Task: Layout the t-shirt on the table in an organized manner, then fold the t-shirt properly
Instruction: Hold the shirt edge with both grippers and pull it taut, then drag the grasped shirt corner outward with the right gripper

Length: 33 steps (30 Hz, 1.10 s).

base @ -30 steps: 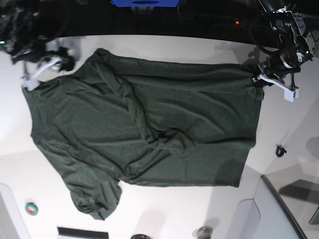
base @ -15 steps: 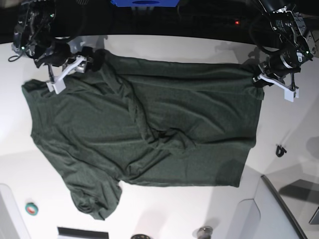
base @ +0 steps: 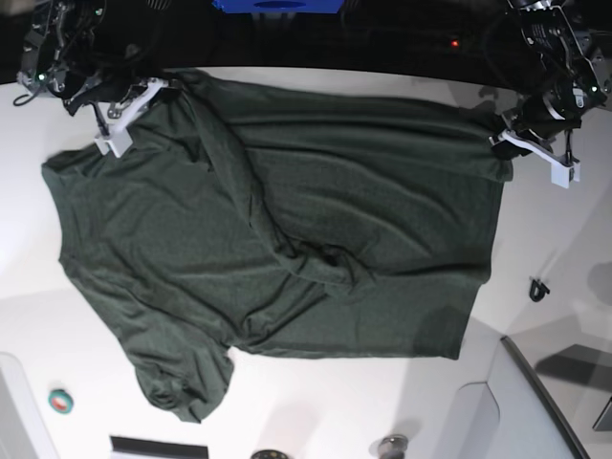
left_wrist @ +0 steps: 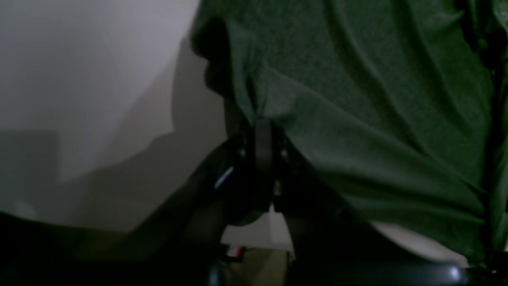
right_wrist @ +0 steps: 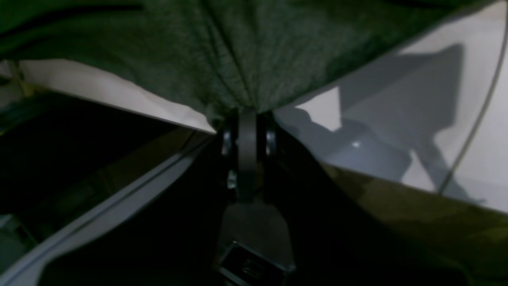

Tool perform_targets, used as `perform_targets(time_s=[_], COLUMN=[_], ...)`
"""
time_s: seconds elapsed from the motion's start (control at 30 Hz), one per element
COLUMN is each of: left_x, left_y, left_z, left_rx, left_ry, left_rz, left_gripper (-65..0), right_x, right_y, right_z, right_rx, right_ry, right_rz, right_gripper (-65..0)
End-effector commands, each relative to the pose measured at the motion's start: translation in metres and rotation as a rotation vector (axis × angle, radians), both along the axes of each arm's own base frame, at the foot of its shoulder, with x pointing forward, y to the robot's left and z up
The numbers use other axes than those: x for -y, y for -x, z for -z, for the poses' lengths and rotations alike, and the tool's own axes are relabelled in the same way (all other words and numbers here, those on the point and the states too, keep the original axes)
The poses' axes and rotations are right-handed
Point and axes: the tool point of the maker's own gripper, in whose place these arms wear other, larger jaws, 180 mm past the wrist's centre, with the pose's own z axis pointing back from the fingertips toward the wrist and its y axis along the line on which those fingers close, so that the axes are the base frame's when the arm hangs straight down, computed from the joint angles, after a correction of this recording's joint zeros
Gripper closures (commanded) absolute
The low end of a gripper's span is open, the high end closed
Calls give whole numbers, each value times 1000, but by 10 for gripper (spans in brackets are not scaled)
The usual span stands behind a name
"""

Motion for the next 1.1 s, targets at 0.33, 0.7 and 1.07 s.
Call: perform_targets(time_s=[0.33, 0.7, 1.07], left_x=[-6, -3, -3], left_y=[22, 13, -22], left_z=[-16, -32, -10], left_rx=[2, 42, 58], left_ry=[-68, -95, 17], left_rz=[35, 57, -7], left_gripper=[0, 0, 0], right_x=[-10, -10, -8], right_y=[7, -31, -99], right_z=[-33, -52, -36], right_rx=[2, 35, -25], right_ry=[-60, -55, -135], right_rz=[-45, -2, 49], right_gripper=[-6, -6, -6])
